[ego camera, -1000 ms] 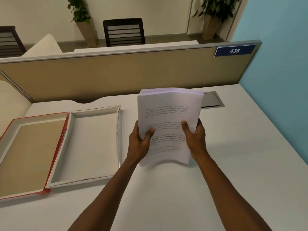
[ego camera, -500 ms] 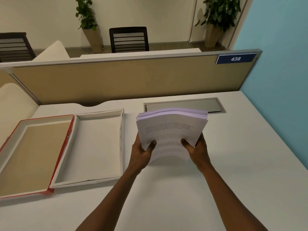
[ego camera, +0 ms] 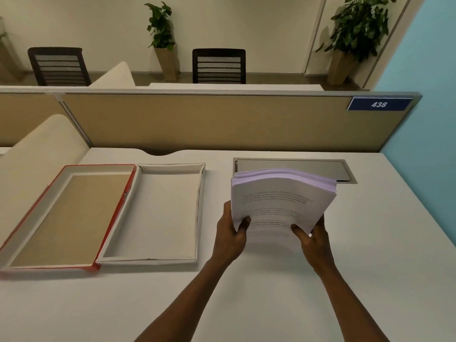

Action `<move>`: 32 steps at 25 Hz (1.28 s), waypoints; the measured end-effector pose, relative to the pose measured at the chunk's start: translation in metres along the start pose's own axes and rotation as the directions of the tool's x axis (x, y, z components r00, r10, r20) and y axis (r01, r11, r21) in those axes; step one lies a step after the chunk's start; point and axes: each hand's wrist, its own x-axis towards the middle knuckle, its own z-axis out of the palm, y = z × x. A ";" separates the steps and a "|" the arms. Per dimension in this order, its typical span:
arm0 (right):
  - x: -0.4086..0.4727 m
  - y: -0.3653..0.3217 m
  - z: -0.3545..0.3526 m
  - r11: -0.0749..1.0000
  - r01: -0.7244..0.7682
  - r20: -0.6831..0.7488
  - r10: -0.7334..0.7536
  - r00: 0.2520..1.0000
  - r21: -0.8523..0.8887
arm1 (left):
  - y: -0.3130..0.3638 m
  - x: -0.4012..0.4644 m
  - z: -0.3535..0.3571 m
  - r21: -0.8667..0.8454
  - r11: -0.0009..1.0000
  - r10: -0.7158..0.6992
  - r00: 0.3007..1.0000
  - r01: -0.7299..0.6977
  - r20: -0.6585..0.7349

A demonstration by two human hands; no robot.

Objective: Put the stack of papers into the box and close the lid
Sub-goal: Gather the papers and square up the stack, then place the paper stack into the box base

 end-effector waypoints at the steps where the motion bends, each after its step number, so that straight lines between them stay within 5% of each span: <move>1: -0.002 0.001 0.000 0.999 0.014 0.003 -0.014 1.000 -0.046 | -0.002 0.000 -0.001 0.020 1.000 0.006 1.000 -0.006 -0.003; 9: -0.009 -0.029 0.000 0.972 0.068 -0.032 -0.077 0.997 -0.223 | 0.015 0.011 -0.031 0.114 0.993 0.023 0.999 -0.029 0.048; 14: -0.008 -0.063 0.023 0.999 -0.022 0.057 0.025 0.998 -0.050 | 0.043 0.014 -0.087 -0.037 0.977 -0.212 0.977 0.212 -0.002; 25: -0.003 -0.093 0.184 0.960 -0.275 0.300 0.246 0.922 0.059 | 0.029 0.029 -0.234 0.038 0.818 -0.575 0.818 0.574 0.008; 32: 0.025 -0.101 0.269 0.916 -0.402 0.274 0.384 0.882 0.009 | 0.005 0.079 -0.288 0.161 0.792 -0.579 0.808 0.590 -0.110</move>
